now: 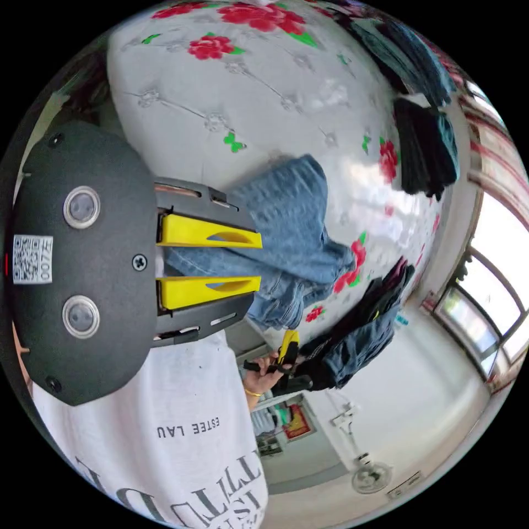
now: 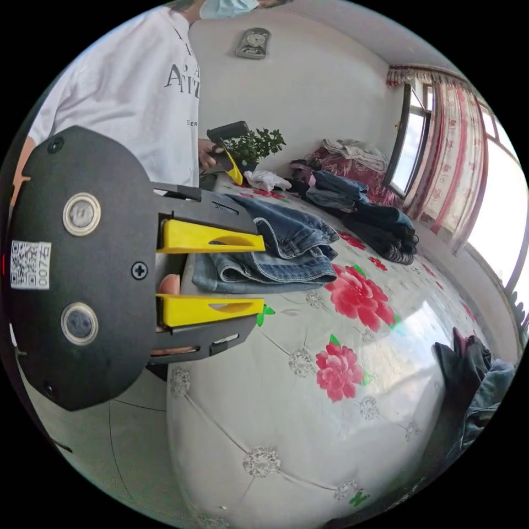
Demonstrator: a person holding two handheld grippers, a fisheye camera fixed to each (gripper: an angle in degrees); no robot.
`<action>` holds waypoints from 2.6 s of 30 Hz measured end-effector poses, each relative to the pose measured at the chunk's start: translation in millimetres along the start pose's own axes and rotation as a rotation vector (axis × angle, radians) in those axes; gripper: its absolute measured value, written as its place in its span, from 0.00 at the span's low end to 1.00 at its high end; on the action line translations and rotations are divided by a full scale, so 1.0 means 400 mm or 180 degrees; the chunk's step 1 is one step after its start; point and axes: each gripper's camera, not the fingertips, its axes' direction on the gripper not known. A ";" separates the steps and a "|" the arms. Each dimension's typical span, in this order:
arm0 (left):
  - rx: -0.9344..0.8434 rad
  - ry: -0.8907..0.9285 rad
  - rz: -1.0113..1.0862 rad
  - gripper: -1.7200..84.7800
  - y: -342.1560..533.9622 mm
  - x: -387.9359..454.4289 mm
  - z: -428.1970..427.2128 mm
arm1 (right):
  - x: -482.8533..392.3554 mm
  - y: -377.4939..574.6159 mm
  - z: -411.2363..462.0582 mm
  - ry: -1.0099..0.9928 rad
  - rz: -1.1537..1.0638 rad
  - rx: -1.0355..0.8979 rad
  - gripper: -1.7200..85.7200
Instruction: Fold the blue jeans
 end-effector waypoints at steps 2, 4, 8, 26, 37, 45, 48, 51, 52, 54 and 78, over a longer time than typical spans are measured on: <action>0.0140 0.0038 -0.0323 0.12 0.005 -0.073 -0.004 | -0.024 -0.016 0.003 -0.0047 -0.0170 -0.0005 0.11; 0.0248 0.0039 -0.0483 0.12 0.000 -0.116 0.006 | -0.098 -0.028 0.007 0.0092 -0.0659 -0.0003 0.11; 0.0060 0.0052 -0.0439 0.12 -0.063 -0.155 0.123 | -0.228 -0.059 0.127 0.0428 -0.1481 -0.0530 0.09; -0.0073 -0.0926 0.0117 0.12 -0.046 -0.166 0.280 | -0.254 -0.144 0.044 0.0883 -0.1800 -0.0931 0.07; -0.0773 -0.0858 0.0003 0.07 0.015 -0.238 0.446 | -0.484 -0.315 0.631 0.0612 -0.2688 -0.1718 0.09; -0.0454 -0.1031 0.0293 0.04 0.072 -0.321 0.384 | -0.405 -0.429 0.629 0.0472 -0.2118 -0.1657 0.06; -0.0508 -0.0680 -0.0038 0.09 0.063 -0.431 0.340 | -0.376 -0.434 0.540 0.0526 -0.1976 -0.1363 0.09; -0.0198 -0.0444 -0.0298 0.12 0.056 -0.546 0.234 | -0.297 -0.460 0.334 0.0393 -0.1604 -0.0889 0.12; -0.0150 -0.0390 -0.0353 0.12 0.051 -0.572 0.216 | -0.272 -0.461 0.292 0.0357 -0.1508 -0.0849 0.13; -0.0080 -0.0081 -0.0523 0.14 0.019 -0.680 0.181 | -0.147 -0.446 0.131 0.0407 -0.1035 -0.0664 0.15; -0.0395 0.1105 0.0019 0.06 -0.725 -1.064 0.063 | -0.123 -0.626 -0.097 -0.0590 -0.0591 -0.0358 0.08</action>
